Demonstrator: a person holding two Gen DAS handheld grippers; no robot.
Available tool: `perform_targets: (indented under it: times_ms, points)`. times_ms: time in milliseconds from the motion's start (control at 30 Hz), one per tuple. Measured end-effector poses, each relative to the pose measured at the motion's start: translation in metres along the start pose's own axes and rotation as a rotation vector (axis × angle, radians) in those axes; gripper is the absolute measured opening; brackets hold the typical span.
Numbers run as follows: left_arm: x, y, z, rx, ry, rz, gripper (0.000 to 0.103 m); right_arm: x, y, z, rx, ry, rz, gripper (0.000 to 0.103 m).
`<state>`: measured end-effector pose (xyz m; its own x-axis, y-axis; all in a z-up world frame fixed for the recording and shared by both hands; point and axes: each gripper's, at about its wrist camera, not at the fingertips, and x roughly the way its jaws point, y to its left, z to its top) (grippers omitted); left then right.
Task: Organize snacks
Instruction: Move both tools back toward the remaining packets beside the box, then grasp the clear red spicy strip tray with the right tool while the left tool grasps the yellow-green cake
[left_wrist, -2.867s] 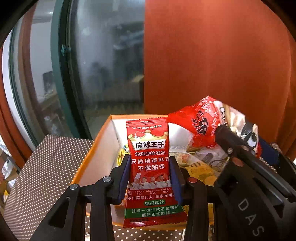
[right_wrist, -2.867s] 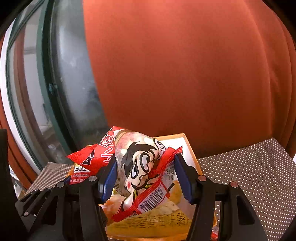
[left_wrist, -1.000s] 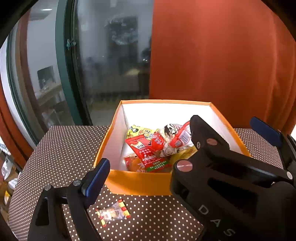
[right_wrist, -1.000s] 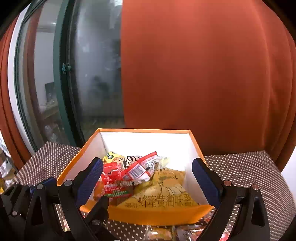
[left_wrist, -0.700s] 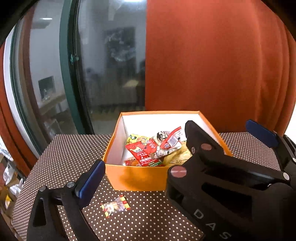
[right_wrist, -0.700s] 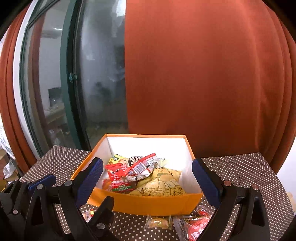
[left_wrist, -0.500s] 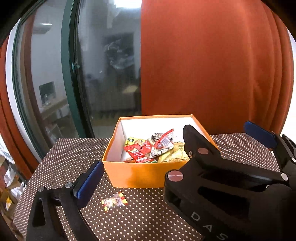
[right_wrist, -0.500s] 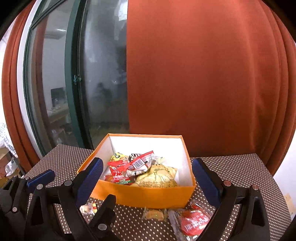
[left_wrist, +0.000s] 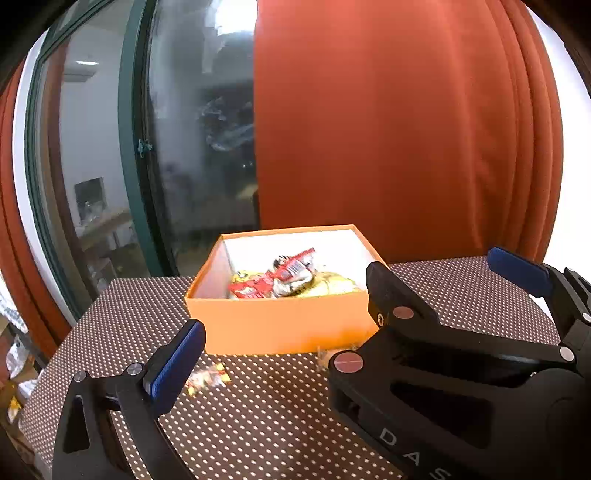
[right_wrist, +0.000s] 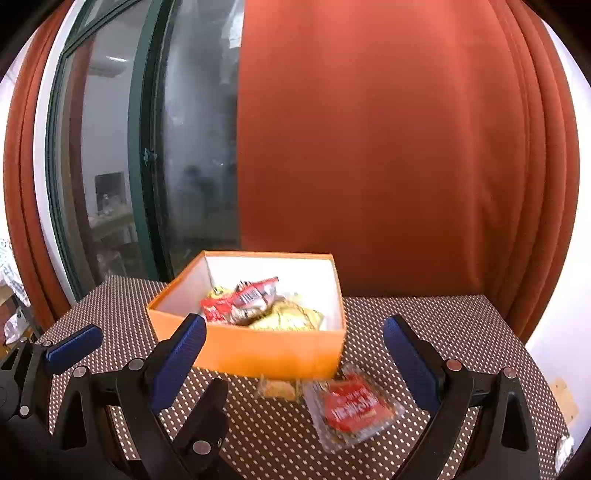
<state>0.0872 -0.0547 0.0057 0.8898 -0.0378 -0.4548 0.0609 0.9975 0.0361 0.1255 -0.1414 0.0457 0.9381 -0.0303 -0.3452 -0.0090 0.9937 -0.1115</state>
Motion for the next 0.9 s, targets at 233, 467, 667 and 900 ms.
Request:
perform_targets:
  times_ms: [233,467,667,900]
  points:
    - [0.006,-0.022,-0.022,0.006,-0.003,-0.023,0.102,-0.005,-0.02,-0.022,0.024,0.01,-0.005,0.098]
    - [0.035,-0.038,-0.045,0.013,0.077,-0.053,0.102,0.017,-0.036,-0.049,0.038,0.076,-0.004,0.098]
    - [0.064,-0.048,-0.063,0.019,0.154,-0.081,0.102,0.042,-0.047,-0.074,0.041,0.146,-0.001,0.098]
    - [0.101,-0.06,-0.072,0.092,0.223,-0.059,0.102,0.078,-0.06,-0.094,0.074,0.244,0.047,0.098]
